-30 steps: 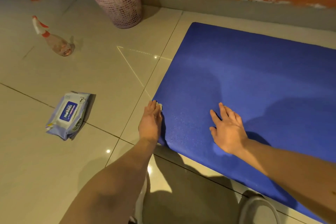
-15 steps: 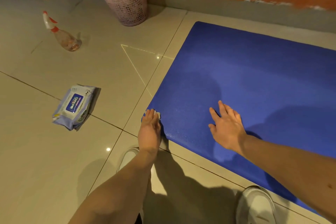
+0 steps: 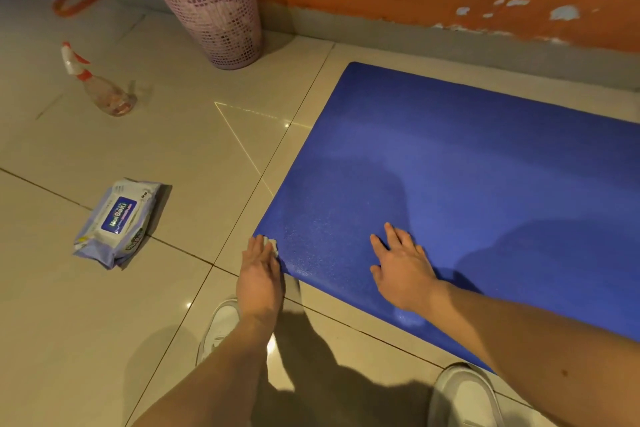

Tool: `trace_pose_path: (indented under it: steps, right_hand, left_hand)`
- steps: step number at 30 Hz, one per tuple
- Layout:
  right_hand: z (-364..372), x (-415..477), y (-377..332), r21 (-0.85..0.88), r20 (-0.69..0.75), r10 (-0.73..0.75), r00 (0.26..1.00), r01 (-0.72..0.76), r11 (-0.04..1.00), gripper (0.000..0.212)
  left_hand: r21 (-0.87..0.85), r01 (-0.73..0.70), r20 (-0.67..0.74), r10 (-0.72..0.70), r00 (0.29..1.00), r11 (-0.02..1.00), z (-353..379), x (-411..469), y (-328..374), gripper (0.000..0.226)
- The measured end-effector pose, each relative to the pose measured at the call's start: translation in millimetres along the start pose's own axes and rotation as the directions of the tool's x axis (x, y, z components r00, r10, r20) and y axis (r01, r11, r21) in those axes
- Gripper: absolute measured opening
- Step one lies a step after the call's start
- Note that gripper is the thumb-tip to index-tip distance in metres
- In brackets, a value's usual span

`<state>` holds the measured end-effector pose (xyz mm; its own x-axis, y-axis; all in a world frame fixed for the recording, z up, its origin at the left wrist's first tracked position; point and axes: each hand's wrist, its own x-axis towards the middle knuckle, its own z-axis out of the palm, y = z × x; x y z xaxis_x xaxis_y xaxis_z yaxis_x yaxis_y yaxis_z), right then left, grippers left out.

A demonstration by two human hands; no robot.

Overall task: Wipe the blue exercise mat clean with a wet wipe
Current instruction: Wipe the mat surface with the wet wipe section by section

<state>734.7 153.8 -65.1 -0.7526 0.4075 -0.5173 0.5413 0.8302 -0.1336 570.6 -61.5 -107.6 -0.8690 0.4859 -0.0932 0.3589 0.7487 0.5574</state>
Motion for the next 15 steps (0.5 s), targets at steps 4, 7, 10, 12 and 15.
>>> trace_pose_path:
  steps: [4,7,10,12,15]
  right_hand:
    - [5,-5,1,-0.03,0.045,-0.041,0.998,0.043,0.999,0.067]
    - [-9,-4,-1,-0.011,0.048,-0.052,0.998,0.052,0.999,0.064]
    - [-32,1,-16,0.231,-0.011,-0.059,0.998,0.06,0.971,0.055]
    - [-46,7,-35,0.594,0.03,-0.014,0.999,-0.006,0.804,0.052]
    - [-64,19,-66,0.923,0.288,-0.018,0.957,-0.272,0.273,0.045]
  left_hand:
    - [0.066,0.081,-0.044,-0.078,0.996,0.994,-13,13,-2,0.025]
    - [0.113,0.151,-0.036,-0.148,0.988,0.982,-18,14,-1,0.03]
    - [0.047,0.253,-0.057,-0.25,0.966,0.966,-26,8,-1,0.036]
    - [0.014,0.165,-0.105,-0.163,0.981,0.986,-30,2,12,0.028]
    - [-0.138,0.121,-0.116,-0.137,0.984,0.983,-40,5,49,0.011]
